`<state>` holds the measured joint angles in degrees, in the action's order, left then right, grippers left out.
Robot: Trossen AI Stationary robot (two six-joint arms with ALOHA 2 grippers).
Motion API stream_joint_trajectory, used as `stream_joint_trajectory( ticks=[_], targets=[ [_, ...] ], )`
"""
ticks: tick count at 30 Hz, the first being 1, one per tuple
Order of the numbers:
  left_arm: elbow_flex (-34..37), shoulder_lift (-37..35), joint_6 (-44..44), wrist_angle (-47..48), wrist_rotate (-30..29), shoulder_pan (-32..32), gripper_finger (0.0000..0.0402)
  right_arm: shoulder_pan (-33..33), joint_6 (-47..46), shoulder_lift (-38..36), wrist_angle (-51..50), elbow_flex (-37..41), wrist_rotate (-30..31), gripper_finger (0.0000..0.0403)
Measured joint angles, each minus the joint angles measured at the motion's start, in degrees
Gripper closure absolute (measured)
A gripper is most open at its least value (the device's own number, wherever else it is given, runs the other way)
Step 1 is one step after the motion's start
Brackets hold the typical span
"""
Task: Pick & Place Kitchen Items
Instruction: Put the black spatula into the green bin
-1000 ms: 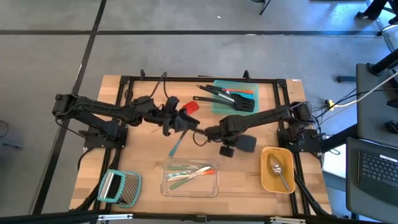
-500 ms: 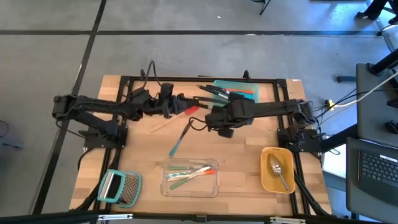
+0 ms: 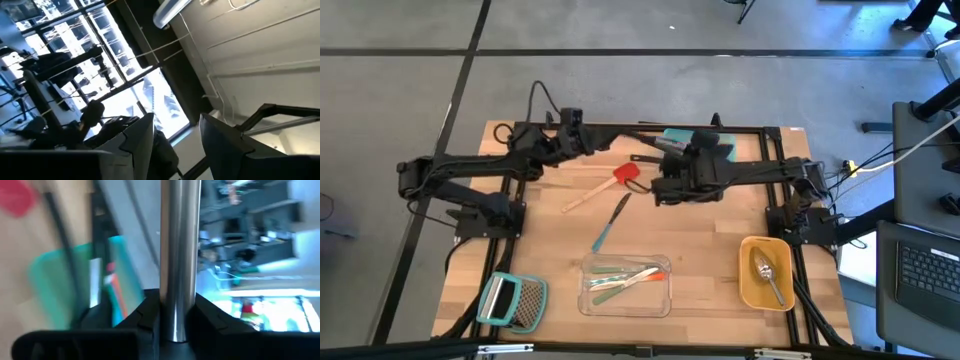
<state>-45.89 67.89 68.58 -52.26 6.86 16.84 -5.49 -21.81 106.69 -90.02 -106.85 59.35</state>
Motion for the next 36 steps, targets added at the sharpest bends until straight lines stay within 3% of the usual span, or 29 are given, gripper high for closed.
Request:
stream_joint_trajectory(
  ticks=[5, 13, 21, 23, 27, 30, 33, 36],
  targets=[
    [0.0, -0.3, 1.4, 0.2, 0.9, 2.0, 0.0247, 3.5, -3.8, 0.0, 0.0, 1.8, 6.2, 0.0333],
    [0.0, -0.3, 2.2, 3.5, -0.9, 5.4, 0.0247, 10.8, -11.5, 0.0, 1.0, 14.4, 8.3, 0.0333],
    [0.0, -0.2, 7.1, 11.8, -0.6, 9.1, 0.0247, 12.1, -12.1, -2.2, 0.8, 23.7, 14.2, 0.0333],
    [-2.1, -0.3, -2.3, 15.8, 4.5, 10.4, 0.0248, 11.6, -11.3, -2.8, 0.2, 23.7, 15.3, 0.0333],
    [-11.4, 0.3, -22.1, 41.6, 11.7, 13.7, 0.0255, 10.6, -6.8, -3.5, 1.0, 22.7, 15.0, 0.0333],
    [-19.7, 2.4, -41.3, 56.9, 10.9, 14.3, 0.0259, 9.7, -3.4, -4.4, 3.2, 22.2, 11.6, 0.0333],
    [-26.4, 4.6, -63.5, 67.8, 6.3, 13.3, 0.0260, 8.6, 1.2, -4.8, 5.9, 22.2, 7.2, 0.0333],
    [-31.1, 7.6, -74.3, 74.3, 2.0, 12.3, 0.0258, 7.7, 7.3, -5.3, 8.4, 22.2, 3.1, 0.0333]
  ],
)
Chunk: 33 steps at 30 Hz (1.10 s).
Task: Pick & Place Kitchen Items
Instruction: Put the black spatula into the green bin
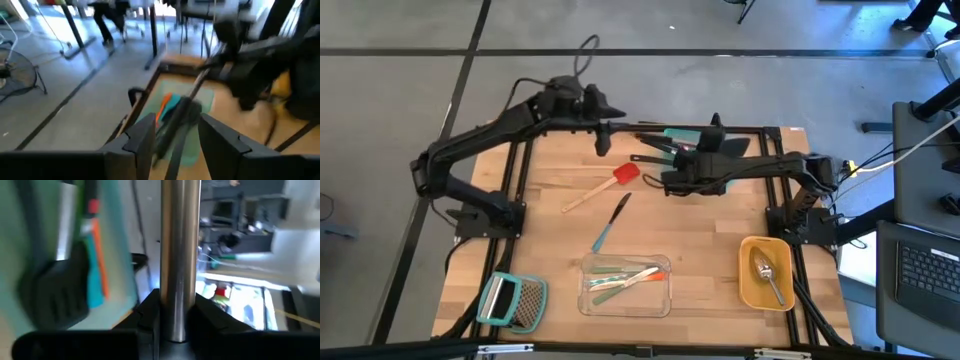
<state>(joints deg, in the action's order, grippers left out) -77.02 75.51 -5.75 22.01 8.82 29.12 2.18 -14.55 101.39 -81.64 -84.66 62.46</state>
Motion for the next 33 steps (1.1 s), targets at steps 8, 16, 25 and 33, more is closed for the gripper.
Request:
stream_joint_trajectory(
  ticks=[8, 16, 25, 33],
  targets=[
    [-6.8, 12.4, -2.1, 11.2, 9.9, 0.2, 0.0255, -2.4, 9.0, -0.5, 4.8, 0.0, -4.0, 0.0333],
    [-11.1, 20.5, -1.0, 13.3, 14.4, 0.2, 0.0241, -3.4, 11.9, -0.6, 6.3, 0.0, -3.6, 0.0333],
    [-12.8, 24.4, -3.3, 19.3, 19.8, -0.2, 0.0222, -3.4, 15.5, -0.6, 8.5, 0.0, -3.6, 0.0333],
    [-12.8, 25.5, -3.4, 18.4, 20.0, -0.1, 0.0233, -3.4, 16.9, -0.6, 10.1, 0.0, -3.9, 0.0333]
  ],
)
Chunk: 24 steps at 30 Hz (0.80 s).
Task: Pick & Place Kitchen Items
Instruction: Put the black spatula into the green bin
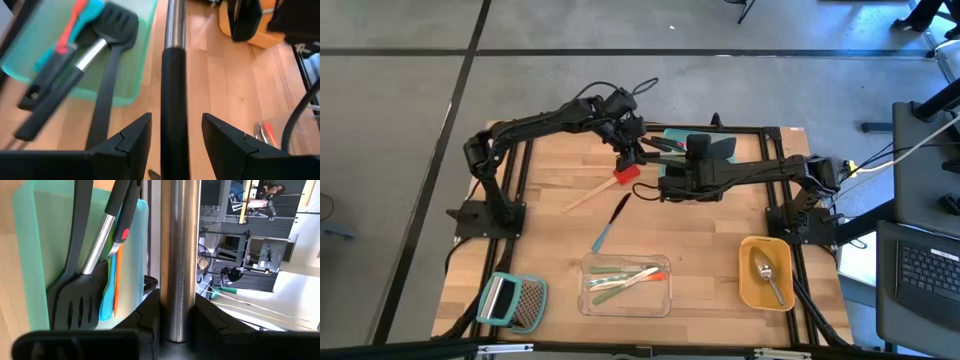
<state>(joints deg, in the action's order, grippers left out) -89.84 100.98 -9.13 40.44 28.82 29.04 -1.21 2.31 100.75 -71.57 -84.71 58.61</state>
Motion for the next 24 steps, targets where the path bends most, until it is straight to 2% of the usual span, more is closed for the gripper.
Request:
stream_joint_trajectory(
  ticks=[4, 8, 11, 13, 19, 21, 24],
  targets=[
    [0.0, 1.9, 0.3, 1.2, 2.7, 0.0, 0.0245, 0.0, 0.1, 0.0, 0.2, 0.0, -0.1, 0.0333],
    [0.0, 3.6, 2.2, 0.8, 2.8, -0.3, 0.0270, 0.0, 0.3, 0.0, 0.1, 0.0, -0.4, 0.0333],
    [0.0, 3.5, 3.0, 0.4, 2.8, -0.4, 0.0315, 0.0, 0.3, 0.0, 0.1, 0.0, -0.4, 0.0333],
    [0.1, 3.4, 3.5, 0.7, 2.8, 0.0, 0.0362, 0.0, 1.0, 0.0, 0.3, 0.0, -1.0, 0.0333],
    [-0.3, 3.1, 1.8, 3.0, -0.4, -0.2, 0.0368, 0.1, 0.9, 0.0, 1.1, -0.3, -5.7, 0.0333],
    [-1.8, 2.9, -0.5, 5.2, -2.2, -0.4, 0.0368, 0.0, -0.7, 0.0, -0.4, -1.6, -7.9, 0.0310],
    [-4.3, 2.7, -3.0, 8.7, -5.6, -0.8, 0.0368, 0.0, -2.6, 0.1, -2.5, -5.2, -13.2, 0.0232]
  ],
)
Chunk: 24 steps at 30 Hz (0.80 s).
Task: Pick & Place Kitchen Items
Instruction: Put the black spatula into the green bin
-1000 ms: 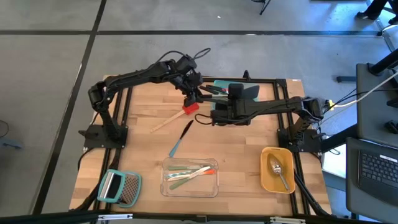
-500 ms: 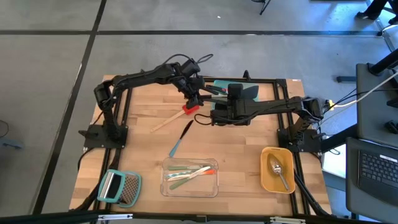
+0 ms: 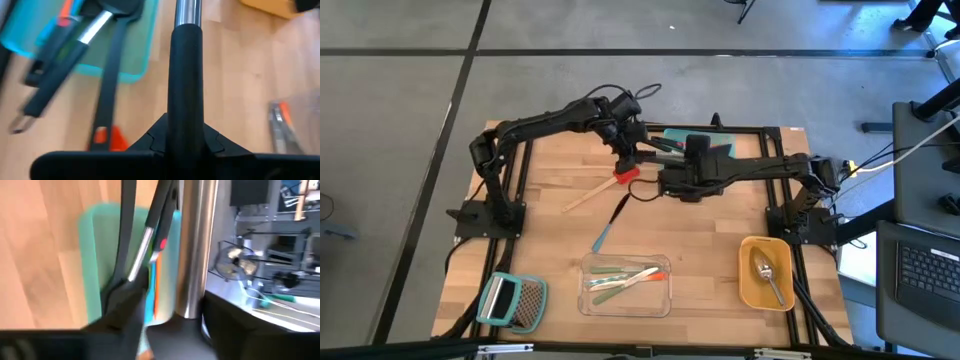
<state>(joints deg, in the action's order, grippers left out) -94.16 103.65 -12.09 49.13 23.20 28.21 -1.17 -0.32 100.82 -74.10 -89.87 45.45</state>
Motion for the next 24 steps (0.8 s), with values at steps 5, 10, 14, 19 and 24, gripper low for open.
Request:
stream_joint_trajectory(
  ticks=[5, 10, 14, 19, 24],
  targets=[
    [-4.9, -0.1, -4.1, 3.4, -7.3, -0.9, 0.0368, 0.4, -0.9, 0.0, -1.6, -9.1, -8.3, 0.0128],
    [-8.3, -0.1, -7.3, 5.5, -12.8, -0.8, 0.0368, 2.5, -5.3, 0.0, -4.2, -20.2, -25.1, 0.0094],
    [-9.6, 0.0, -12.3, 8.0, -19.9, -1.6, 0.0368, 5.4, -12.9, 0.0, -5.8, -27.7, -39.0, 0.0093],
    [-9.5, 0.0, -18.9, 7.6, -32.7, -3.6, 0.0368, 8.1, -22.7, 0.0, -6.3, -35.2, -51.8, 0.0092],
    [-9.5, 0.0, -24.7, 4.8, -42.2, -6.0, 0.0368, 7.9, -26.1, 0.0, -3.7, -40.1, -62.4, 0.0092]
  ],
)
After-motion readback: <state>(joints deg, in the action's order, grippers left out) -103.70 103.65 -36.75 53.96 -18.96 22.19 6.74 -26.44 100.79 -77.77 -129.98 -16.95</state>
